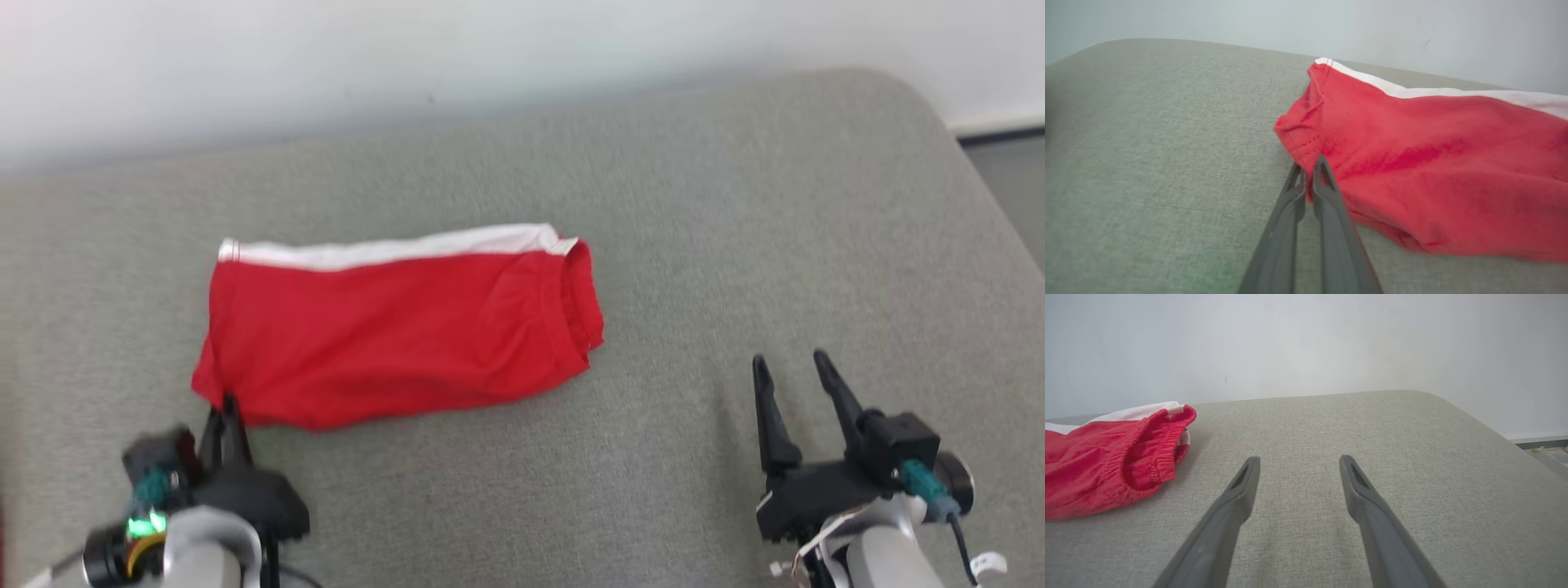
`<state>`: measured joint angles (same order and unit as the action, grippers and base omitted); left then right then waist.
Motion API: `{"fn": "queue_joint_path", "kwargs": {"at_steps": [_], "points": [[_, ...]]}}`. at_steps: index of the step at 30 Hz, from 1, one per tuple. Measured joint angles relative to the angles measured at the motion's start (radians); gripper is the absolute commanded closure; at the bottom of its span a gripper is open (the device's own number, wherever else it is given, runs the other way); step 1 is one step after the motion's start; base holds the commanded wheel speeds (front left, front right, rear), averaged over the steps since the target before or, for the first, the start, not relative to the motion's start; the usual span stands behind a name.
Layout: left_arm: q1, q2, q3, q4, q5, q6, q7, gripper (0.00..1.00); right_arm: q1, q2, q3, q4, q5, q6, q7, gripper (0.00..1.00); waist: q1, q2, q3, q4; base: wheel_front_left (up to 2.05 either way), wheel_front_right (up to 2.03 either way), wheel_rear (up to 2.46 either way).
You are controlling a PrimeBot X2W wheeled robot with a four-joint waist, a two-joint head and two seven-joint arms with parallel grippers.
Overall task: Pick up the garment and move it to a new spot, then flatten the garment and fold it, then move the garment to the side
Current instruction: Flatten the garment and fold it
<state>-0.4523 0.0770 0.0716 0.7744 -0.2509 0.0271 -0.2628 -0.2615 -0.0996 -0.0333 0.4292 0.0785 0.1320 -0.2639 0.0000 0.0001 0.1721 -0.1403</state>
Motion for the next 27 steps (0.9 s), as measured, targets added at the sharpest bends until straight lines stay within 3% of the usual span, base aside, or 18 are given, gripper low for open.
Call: {"fn": "queue_joint_path", "kwargs": {"at_steps": [11, 12, 14, 15, 27], "points": [[0.212, -0.026, 0.009, -0.095, 0.008, -0.002, 0.0, 1.0, 0.087, 0.022, -0.011, 0.02, -0.008, 0.0, 0.0, 0.0, -0.0002, -0.0001, -0.131, 0.036, 0.0, 0.0, 0.0], [0.218, -0.026, 0.01, -0.104, 0.013, -0.001, 0.0, 0.84, 0.089, 0.023, -0.011, 0.02, -0.01, 0.0, 0.0, 0.0, -0.0002, -0.0001, -0.138, 0.039, 0.0, 0.0, 0.0], [0.228, -0.026, 0.011, -0.123, 0.029, 0.003, 0.0, 0.09, 0.095, 0.024, -0.009, 0.02, -0.01, 0.0, 0.0, 0.0, -0.0002, -0.0001, -0.148, 0.043, 0.0, 0.0, 0.0], [0.235, -0.026, 0.015, -0.13, 0.031, 0.004, 0.0, 0.0, 0.097, 0.025, -0.007, 0.02, -0.01, 0.0, 0.0, 0.0, -0.0002, -0.0001, -0.152, 0.045, 0.0, 0.0, 0.0], [0.36, -0.026, 0.025, -0.301, 0.142, 0.04, 0.0, 0.0, 0.102, 0.034, 0.004, 0.018, -0.008, 0.0, 0.0, 0.0, -0.0002, -0.0001, -0.173, 0.038, 0.0, 0.0, 0.0]]}}
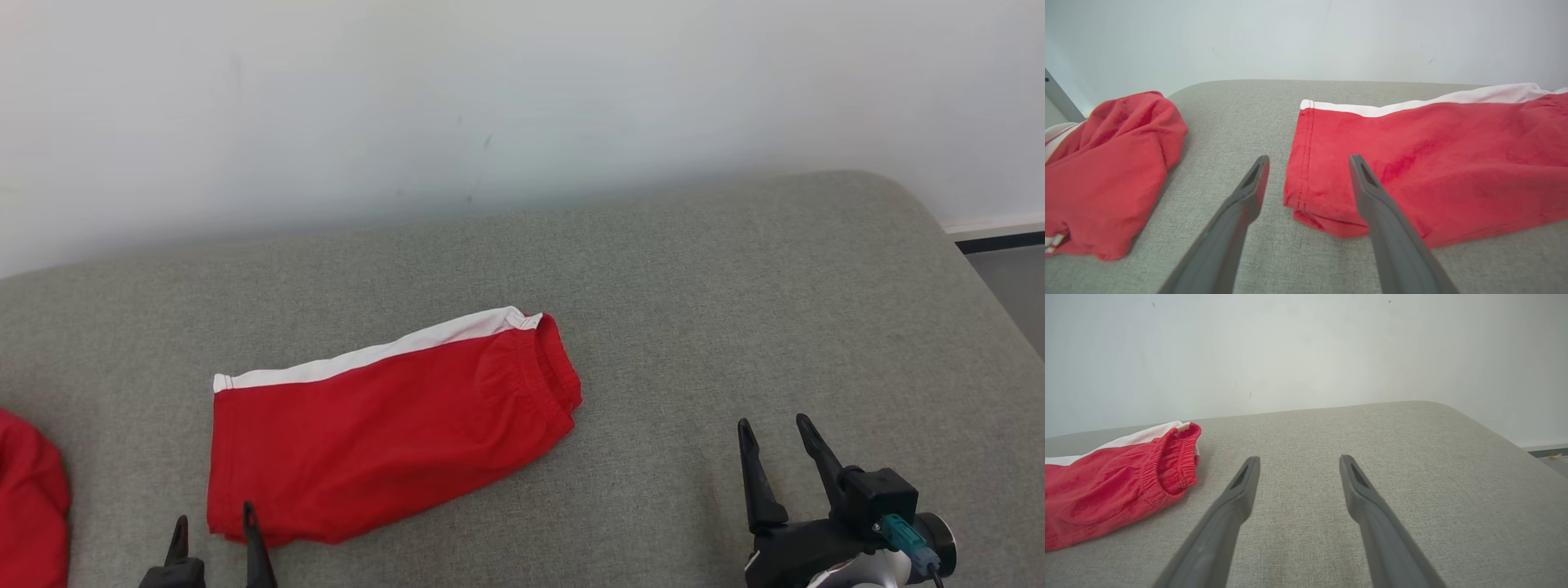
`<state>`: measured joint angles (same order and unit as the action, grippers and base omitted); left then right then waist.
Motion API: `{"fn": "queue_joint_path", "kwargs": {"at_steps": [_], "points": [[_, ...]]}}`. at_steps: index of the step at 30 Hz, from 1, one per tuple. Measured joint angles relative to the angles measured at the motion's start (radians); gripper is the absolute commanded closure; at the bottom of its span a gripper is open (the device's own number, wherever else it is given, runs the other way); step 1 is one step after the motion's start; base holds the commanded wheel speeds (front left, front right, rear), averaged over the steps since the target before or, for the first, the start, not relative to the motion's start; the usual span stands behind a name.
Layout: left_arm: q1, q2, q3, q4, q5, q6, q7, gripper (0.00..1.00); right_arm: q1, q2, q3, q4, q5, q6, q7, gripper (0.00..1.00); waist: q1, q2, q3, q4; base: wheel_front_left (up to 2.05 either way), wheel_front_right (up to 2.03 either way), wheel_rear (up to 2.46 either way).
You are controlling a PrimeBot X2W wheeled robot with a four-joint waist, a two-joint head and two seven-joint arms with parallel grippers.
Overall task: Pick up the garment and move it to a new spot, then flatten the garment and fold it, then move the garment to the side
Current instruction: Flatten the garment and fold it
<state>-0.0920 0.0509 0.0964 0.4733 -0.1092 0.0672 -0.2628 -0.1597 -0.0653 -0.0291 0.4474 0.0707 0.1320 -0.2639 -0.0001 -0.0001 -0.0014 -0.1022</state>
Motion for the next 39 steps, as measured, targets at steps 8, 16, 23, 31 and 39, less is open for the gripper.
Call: {"fn": "queue_joint_path", "kwargs": {"at_steps": [8, 16, 23, 31, 39], "points": [[0.072, 0.0, -0.001, -0.11, 0.04, 0.003, 0.0, 0.0, 0.013, 0.008, 0.037, -0.009, 0.011, 0.0, 0.0, 0.0, 0.0, 0.0, -0.002, 0.003, 0.0, 0.0, 0.0], [0.135, 0.0, -0.021, -0.165, 0.06, 0.003, 0.0, 0.0, 0.024, 0.012, 0.082, -0.021, 0.015, 0.0, 0.0, 0.0, 0.0001, 0.0, -0.001, 0.013, 0.0, 0.0, 0.0], [0.151, 0.0, -0.025, -0.159, 0.074, -0.011, 0.0, 0.0, 0.046, 0.013, 0.097, -0.02, 0.018, 0.0, 0.0, 0.0, 0.0001, 0.0, -0.011, 0.026, 0.0, 0.0, 0.0], [0.151, 0.0, -0.027, -0.152, 0.075, -0.022, 0.0, 0.0, 0.049, 0.013, 0.107, -0.011, 0.033, 0.0, 0.0, 0.0, 0.0001, 0.0, -0.016, 0.03, 0.0, 0.0, 0.0], [0.147, 0.0, -0.042, -0.148, 0.063, -0.031, 0.0, 0.0, 0.035, 0.013, 0.127, 0.002, 0.044, 0.0, 0.0, 0.0, 0.0001, 0.0, 0.011, 0.039, 0.0, 0.0, 0.0]]}}
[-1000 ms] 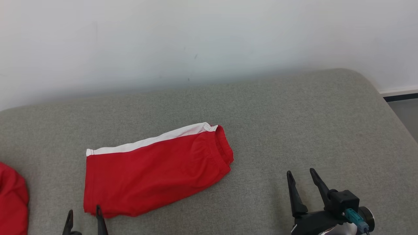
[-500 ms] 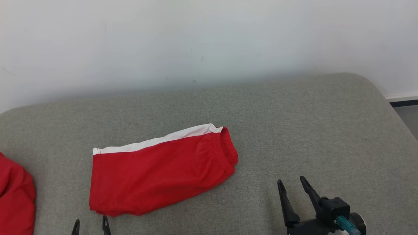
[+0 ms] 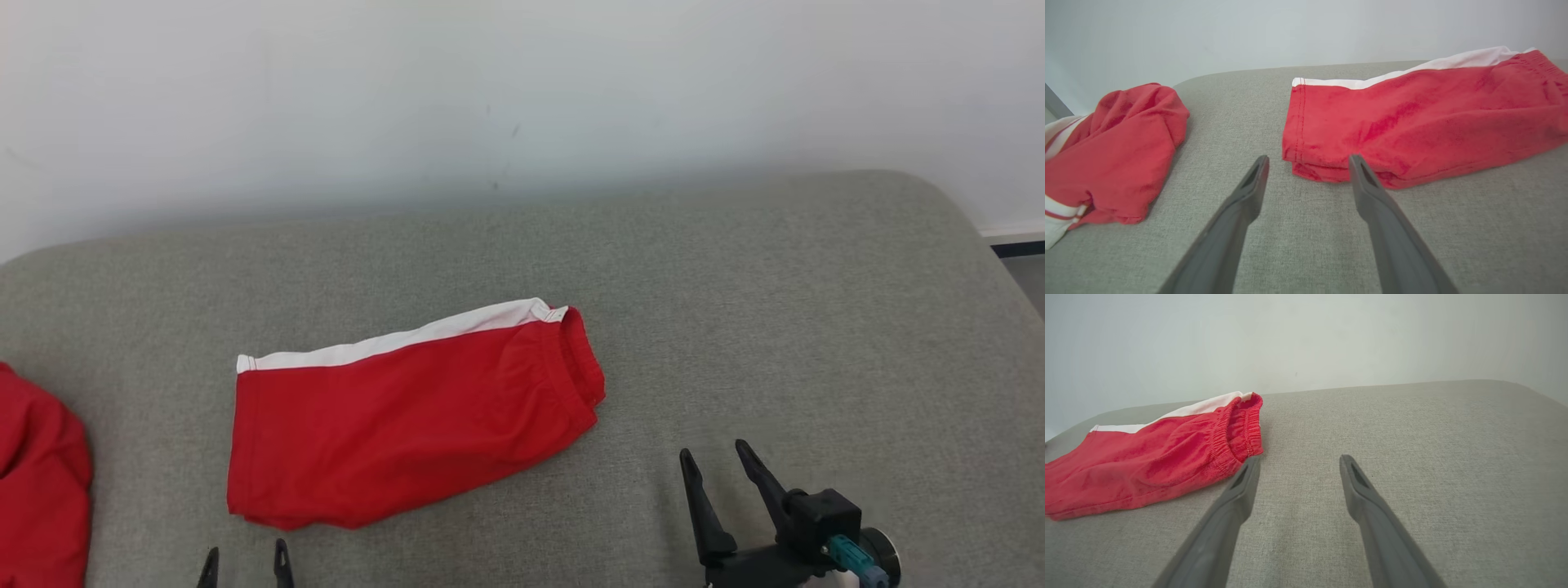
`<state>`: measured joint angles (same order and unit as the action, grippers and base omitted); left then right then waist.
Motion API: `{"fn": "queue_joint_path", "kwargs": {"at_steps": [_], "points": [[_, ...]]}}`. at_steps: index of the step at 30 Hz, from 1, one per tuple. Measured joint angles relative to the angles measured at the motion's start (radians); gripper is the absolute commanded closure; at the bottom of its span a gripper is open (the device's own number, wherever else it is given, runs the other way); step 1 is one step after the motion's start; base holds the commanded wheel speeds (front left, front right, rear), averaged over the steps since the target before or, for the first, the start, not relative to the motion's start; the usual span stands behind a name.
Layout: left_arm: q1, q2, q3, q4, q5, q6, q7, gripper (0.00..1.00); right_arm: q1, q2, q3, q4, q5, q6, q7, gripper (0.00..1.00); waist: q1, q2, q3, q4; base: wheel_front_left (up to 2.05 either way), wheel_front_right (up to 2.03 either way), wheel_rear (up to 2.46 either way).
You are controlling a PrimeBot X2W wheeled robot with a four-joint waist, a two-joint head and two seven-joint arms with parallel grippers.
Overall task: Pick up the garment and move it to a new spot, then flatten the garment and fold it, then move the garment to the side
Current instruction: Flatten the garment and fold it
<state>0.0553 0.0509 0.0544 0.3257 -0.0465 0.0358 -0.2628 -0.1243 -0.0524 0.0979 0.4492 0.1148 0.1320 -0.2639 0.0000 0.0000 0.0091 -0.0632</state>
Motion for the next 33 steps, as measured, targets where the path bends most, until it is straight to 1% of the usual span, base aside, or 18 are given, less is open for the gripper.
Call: {"fn": "queue_joint_path", "kwargs": {"at_steps": [4, 7, 13, 19, 23, 27, 33], "points": [[-0.012, 0.0, -0.027, 0.009, -0.007, 0.001, 0.0, 0.0, -0.031, 0.0, 0.023, 0.012, 0.019, 0.0, 0.0, 0.0, 0.0, 0.0, 0.025, 0.015, 0.0, 0.0, 0.0], [-0.037, -0.001, -0.048, 0.01, -0.012, 0.005, 0.0, 0.0, -0.084, 0.0, 0.04, 0.031, 0.038, 0.0, 0.0, 0.0, 0.0001, 0.0001, 0.053, 0.029, 0.0, 0.0, 0.0], [-0.084, 0.0, -0.094, 0.01, -0.014, 0.01, 0.0, 0.0, -0.228, 0.0, 0.061, 0.116, 0.114, 0.0, 0.0, 0.0, 0.0002, 0.0002, 0.117, 0.081, 0.0, 0.0, 0.0], [-0.109, 0.0, -0.134, 0.01, -0.021, 0.021, 0.0, 0.0, -0.325, 0.001, 0.068, 0.222, 0.14, 0.0, 0.0, 0.0, 0.0002, 0.0002, 0.16, 0.139, 0.0, 0.0, 0.0], [-0.119, 0.0, -0.148, 0.01, -0.024, 0.026, 0.0, 0.0, -0.383, 0.001, 0.067, 0.287, 0.139, 0.0, 0.0, 0.0, 0.0002, 0.0002, 0.182, 0.173, 0.0, 0.0, 0.0], [-0.119, 0.0, -0.155, 0.01, -0.032, 0.035, 0.0, 0.0, -0.408, 0.001, 0.06, 0.352, 0.13, 0.0, 0.0, 0.0, 0.0002, 0.0002, 0.197, 0.202, 0.0, 0.0, 0.0], [-0.119, 0.0, -0.154, 0.014, -0.045, 0.038, 0.0, 0.0, -0.42, 0.001, 0.006, 0.423, 0.103, 0.0, -0.001, 0.0, 0.0001, 0.0001, 0.207, 0.222, 0.0, 0.0, 0.0]]}}
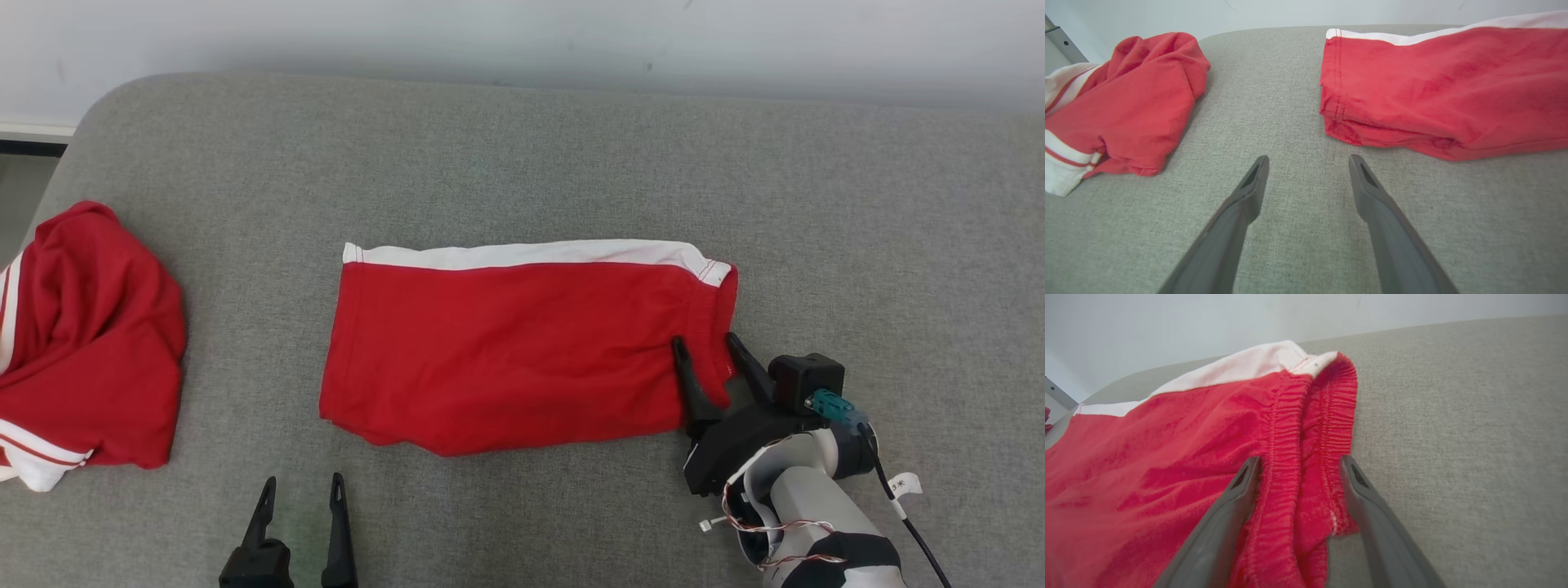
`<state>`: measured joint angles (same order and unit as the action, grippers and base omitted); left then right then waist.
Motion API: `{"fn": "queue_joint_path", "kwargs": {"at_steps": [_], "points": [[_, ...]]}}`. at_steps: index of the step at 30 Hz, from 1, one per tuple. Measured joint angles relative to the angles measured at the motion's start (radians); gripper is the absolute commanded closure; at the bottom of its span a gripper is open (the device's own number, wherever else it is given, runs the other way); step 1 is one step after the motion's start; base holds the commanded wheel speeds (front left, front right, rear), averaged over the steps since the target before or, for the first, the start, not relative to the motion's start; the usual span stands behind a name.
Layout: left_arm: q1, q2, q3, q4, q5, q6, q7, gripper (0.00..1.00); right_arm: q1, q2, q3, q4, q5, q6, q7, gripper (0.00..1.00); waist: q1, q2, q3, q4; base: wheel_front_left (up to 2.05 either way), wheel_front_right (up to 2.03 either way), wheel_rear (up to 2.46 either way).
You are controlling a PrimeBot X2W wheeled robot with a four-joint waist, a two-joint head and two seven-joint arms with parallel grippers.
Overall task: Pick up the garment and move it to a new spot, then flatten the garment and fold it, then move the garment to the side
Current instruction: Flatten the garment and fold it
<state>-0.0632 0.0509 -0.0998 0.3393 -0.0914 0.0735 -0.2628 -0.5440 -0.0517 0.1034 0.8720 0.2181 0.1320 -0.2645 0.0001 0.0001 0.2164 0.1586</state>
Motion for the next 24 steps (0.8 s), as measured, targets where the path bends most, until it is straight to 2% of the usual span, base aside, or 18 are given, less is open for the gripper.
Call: {"fn": "queue_joint_path", "kwargs": {"at_steps": [8, 14, 15, 16, 17, 19, 24], "points": [[0.0, 0.0, -0.009, 0.003, -0.014, -0.004, 0.0, 0.0, 0.0, 0.0, -0.04, -0.001, -0.018, 0.0, 0.0, 0.0, 0.0, 0.0, 0.007, -0.007, 0.0, 0.0, 0.0], [-0.002, 0.0, -0.018, 0.013, -0.021, -0.004, 0.0, 0.0, -0.009, -0.003, 0.054, 0.055, 0.033, 0.0, -0.002, 0.0, -0.0002, -0.0001, 0.005, -0.006, 0.0, 0.0, 0.0], [-0.003, 0.0, -0.019, 0.015, -0.022, -0.004, 0.0, 0.0, -0.011, -0.004, 0.075, 0.064, 0.05, -0.001, -0.004, 0.07, -0.0002, -0.0001, 0.005, -0.004, 0.0, 0.0, 0.0], [-0.003, 0.0, -0.02, 0.017, -0.022, -0.004, 0.0, 0.0, -0.015, -0.005, 0.089, 0.073, 0.065, -0.003, -0.005, 0.07, -0.0001, -0.0001, 0.005, -0.003, 0.0, 0.0, 0.0], [-0.003, 0.0, -0.019, 0.019, -0.022, -0.004, 0.0, 0.0, -0.019, -0.005, 0.104, 0.078, 0.081, -0.003, -0.006, 0.3, -0.0002, -0.0001, 0.004, -0.002, 0.0, 0.0, 0.0], [-0.003, 0.0, -0.016, 0.021, -0.022, -0.008, 0.0, 0.0, -0.025, -0.005, 0.122, 0.084, 0.114, -0.003, -0.006, 1.0, -0.0002, -0.0001, 0.002, 0.0, 0.0, 0.0, 0.0], [0.003, 0.0, 0.003, 0.021, -0.018, -0.012, 0.0, 0.0, -0.024, -0.001, 0.098, 0.076, 0.142, -0.003, -0.002, 1.0, -0.0002, -0.0001, -0.006, -0.003, 0.0, 0.0, 0.0]]}}
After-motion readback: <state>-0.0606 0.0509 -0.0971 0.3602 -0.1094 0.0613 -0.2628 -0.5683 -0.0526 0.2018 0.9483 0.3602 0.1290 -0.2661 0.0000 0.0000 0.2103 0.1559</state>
